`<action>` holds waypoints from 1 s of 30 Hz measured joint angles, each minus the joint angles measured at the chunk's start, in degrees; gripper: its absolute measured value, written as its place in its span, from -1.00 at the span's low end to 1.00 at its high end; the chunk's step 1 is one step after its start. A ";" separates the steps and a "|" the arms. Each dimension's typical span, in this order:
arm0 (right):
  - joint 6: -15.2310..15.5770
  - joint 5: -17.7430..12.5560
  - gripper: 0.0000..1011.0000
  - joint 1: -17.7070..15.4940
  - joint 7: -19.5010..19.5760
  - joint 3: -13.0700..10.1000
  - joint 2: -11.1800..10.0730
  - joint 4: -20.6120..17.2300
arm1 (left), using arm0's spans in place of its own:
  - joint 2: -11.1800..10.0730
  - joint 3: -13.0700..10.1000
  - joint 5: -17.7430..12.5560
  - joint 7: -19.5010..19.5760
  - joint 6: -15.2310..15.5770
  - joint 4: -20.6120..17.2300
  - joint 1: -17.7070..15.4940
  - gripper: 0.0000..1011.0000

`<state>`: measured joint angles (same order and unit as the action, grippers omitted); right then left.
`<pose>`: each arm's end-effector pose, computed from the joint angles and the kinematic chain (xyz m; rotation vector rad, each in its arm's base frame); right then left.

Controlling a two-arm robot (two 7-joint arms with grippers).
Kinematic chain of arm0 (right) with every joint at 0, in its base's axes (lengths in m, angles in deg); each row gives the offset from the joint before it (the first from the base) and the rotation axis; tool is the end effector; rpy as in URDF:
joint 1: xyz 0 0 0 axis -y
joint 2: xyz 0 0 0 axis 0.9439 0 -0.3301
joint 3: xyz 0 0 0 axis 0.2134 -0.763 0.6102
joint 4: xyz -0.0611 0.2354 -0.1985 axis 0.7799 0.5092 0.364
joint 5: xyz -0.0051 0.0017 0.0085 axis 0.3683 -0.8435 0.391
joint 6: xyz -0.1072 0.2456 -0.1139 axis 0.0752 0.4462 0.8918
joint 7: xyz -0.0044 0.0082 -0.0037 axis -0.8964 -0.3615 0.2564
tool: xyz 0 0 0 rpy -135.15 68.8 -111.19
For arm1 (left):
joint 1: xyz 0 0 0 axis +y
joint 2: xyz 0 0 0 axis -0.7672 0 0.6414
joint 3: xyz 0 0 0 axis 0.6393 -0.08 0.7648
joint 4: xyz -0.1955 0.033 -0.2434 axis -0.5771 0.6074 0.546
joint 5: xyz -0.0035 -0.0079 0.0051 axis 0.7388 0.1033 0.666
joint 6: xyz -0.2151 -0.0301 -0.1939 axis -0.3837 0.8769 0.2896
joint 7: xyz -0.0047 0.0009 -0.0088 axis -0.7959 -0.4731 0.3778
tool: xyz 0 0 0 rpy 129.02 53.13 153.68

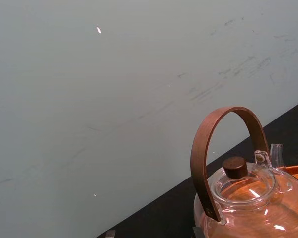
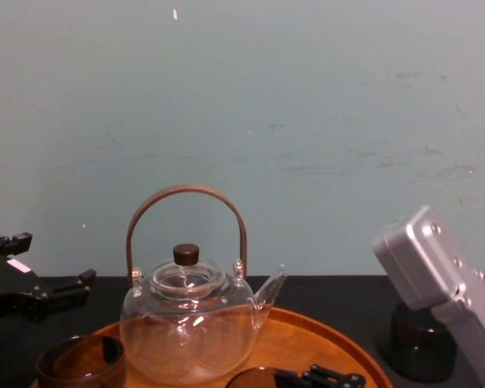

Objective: Pick up the glass from the table and place it on the tray.

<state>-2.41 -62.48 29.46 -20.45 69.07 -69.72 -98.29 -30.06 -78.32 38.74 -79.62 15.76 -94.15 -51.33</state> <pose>0.3291 0.0239 -0.3444 -0.2862 -0.0220 -0.6143 0.3453 0.1009 -0.3181 0.3047 -0.2852 1.2480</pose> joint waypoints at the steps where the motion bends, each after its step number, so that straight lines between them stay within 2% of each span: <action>1: 0.00 0.03 0.81 0.07 -0.03 0.04 0.02 0.09 | 0.00 0.00 0.00 0.00 0.00 0.00 0.00 0.98; 15: 0.34 0.46 0.81 0.39 -0.01 0.43 0.24 0.60 | 0.00 0.00 0.00 0.00 0.00 0.00 0.00 0.98; 21: 0.34 0.44 0.98 0.36 0.02 0.39 0.22 0.56 | 0.00 0.00 0.00 0.00 0.00 0.00 0.00 0.98; 30: -0.21 0.09 0.98 -0.24 0.27 -0.16 -0.20 -0.20 | 0.00 0.00 0.00 0.00 0.00 0.00 0.00 0.98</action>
<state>-2.62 -62.40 29.22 -20.18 68.91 -69.92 -98.48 -30.06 -78.32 38.75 -79.62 15.76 -94.15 -51.33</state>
